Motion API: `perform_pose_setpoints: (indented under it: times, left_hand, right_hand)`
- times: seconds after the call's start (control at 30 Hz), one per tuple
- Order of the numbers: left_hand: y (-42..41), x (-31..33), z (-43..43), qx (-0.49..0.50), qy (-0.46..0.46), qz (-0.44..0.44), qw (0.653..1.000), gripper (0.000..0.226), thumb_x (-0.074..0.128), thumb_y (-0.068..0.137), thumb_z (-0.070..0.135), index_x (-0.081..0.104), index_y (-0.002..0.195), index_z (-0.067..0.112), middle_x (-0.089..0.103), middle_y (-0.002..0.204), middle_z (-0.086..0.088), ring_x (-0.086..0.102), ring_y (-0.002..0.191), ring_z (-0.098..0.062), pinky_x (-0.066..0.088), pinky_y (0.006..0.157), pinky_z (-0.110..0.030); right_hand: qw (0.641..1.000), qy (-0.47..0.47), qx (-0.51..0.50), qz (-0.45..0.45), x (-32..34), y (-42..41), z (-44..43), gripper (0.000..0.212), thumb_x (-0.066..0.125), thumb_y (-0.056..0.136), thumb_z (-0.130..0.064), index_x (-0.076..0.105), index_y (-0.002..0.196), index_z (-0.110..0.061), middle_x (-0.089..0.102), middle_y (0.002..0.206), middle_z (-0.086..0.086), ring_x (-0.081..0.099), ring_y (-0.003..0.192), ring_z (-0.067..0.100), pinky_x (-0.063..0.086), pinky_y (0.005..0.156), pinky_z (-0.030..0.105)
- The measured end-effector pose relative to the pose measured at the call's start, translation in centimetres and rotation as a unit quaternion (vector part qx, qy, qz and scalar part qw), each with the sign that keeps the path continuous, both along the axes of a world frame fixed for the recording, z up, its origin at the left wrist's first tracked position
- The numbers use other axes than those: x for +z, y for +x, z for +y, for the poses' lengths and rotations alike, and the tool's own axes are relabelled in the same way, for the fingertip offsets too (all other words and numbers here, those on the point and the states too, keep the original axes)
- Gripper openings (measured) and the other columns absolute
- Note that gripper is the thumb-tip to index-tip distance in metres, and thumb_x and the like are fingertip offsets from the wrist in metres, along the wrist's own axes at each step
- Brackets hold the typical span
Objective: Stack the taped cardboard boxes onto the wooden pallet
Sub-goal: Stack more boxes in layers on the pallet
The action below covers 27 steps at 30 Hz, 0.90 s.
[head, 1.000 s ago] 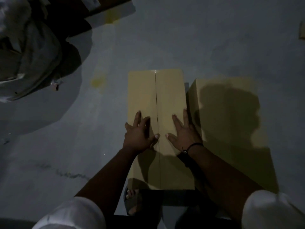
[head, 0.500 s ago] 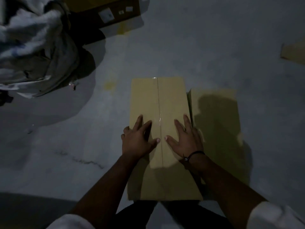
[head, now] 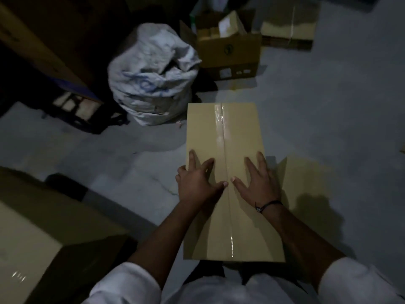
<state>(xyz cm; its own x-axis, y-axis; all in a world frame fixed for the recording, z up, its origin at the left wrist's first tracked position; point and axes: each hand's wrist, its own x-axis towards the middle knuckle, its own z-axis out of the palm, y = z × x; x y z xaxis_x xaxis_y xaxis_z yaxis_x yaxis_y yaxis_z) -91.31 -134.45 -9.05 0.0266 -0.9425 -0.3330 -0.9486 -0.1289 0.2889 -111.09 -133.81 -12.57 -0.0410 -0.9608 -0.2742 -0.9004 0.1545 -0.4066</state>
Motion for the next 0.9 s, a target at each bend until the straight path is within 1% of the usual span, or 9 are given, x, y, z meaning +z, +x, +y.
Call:
perform_pose_setpoints:
  times: [0.07,0.13,0.27,0.37,0.43,0.57,0.7,0.9]
  left_hand:
    - [1.1,2.4,1.9,0.026,-0.02,-0.009,0.999,0.092,0.061,0.07,0.087,0.034,0.15,0.051,-0.001,0.171,0.002,0.031,0.138,-0.048,0.033,0.109,-0.052]
    - [2.1,4.4,4.0,0.075,-0.044,-0.019,0.996,0.092,0.06,0.068,0.088,0.037,0.149,0.051,0.005,0.171,0.003,0.032,0.138,-0.048,0.034,0.109,-0.053]
    - [3.9,7.3,9.2,0.156,-0.098,-0.029,0.982,0.093,0.058,0.067,0.09,0.039,0.149,0.05,0.009,0.17,0.005,0.034,0.137,-0.047,0.034,0.108,-0.055]
    - [4.9,9.7,13.6,0.226,-0.13,-0.026,0.965,0.092,0.057,0.068,0.091,0.041,0.148,0.049,0.011,0.17,0.005,0.033,0.139,-0.045,0.032,0.109,-0.054]
    - [5.8,11.2,16.6,0.269,-0.143,-0.022,0.952,0.091,0.057,0.068,0.09,0.043,0.147,0.049,0.013,0.17,0.006,0.032,0.141,-0.044,0.03,0.111,-0.056]
    - [7.9,13.5,23.5,0.359,-0.17,-0.019,0.917,0.088,0.06,0.068,0.088,0.047,0.145,0.048,0.017,0.169,0.007,0.028,0.145,-0.044,0.026,0.116,-0.065]
    - [10.9,14.7,30.9,0.437,-0.203,-0.053,0.875,0.083,0.061,0.068,0.088,0.053,0.141,0.048,0.024,0.166,0.009,0.032,0.142,-0.04,0.028,0.113,-0.056]
    - [17.6,15.8,42.5,0.53,-0.22,-0.073,0.815,0.081,0.066,0.066,0.086,0.057,0.136,0.048,0.029,0.164,0.009,0.033,0.141,-0.037,0.029,0.112,-0.053]
  right_hand:
    - [0.999,-0.018,0.032,-0.006,2.4,1.2,0.7,0.083,0.047,0.087,-0.073,0.026,0.157,-0.033,-0.002,0.169,-0.003,0.027,0.144,0.041,0.031,0.115,0.052]
    - [0.997,-0.038,0.073,-0.003,4.6,2.4,1.5,0.081,0.049,0.089,-0.071,0.027,0.157,-0.032,0.0,0.169,-0.002,0.028,0.142,0.039,0.029,0.116,0.05]
    - [0.985,-0.076,0.152,-0.013,8.4,4.6,3.3,0.079,0.047,0.09,-0.072,0.028,0.156,-0.034,0.003,0.169,-0.002,0.032,0.139,0.038,0.031,0.114,0.047]
    - [0.969,-0.12,0.215,-0.007,10.7,6.7,5.6,0.077,0.042,0.089,-0.074,0.029,0.154,-0.035,0.006,0.168,-0.002,0.035,0.136,0.038,0.033,0.111,0.048]
    - [0.959,-0.132,0.25,-0.012,11.8,8.2,7.4,0.076,0.04,0.089,-0.075,0.03,0.154,-0.035,0.008,0.168,-0.002,0.035,0.136,0.038,0.034,0.11,0.049]
    - [0.935,-0.141,0.323,-0.04,13.3,12.2,11.8,0.076,0.038,0.09,-0.076,0.029,0.154,-0.037,0.007,0.168,-0.004,0.034,0.14,0.036,0.033,0.112,0.049]
    - [0.908,-0.144,0.39,-0.057,14.8,17.0,16.9,0.075,0.039,0.089,-0.075,0.031,0.153,-0.037,0.01,0.168,-0.004,0.034,0.14,0.036,0.034,0.113,0.048]
    - [0.864,-0.153,0.472,-0.084,16.4,26.5,26.4,0.074,0.038,0.088,-0.077,0.033,0.151,-0.038,0.013,0.167,-0.003,0.036,0.138,0.035,0.035,0.112,0.048]
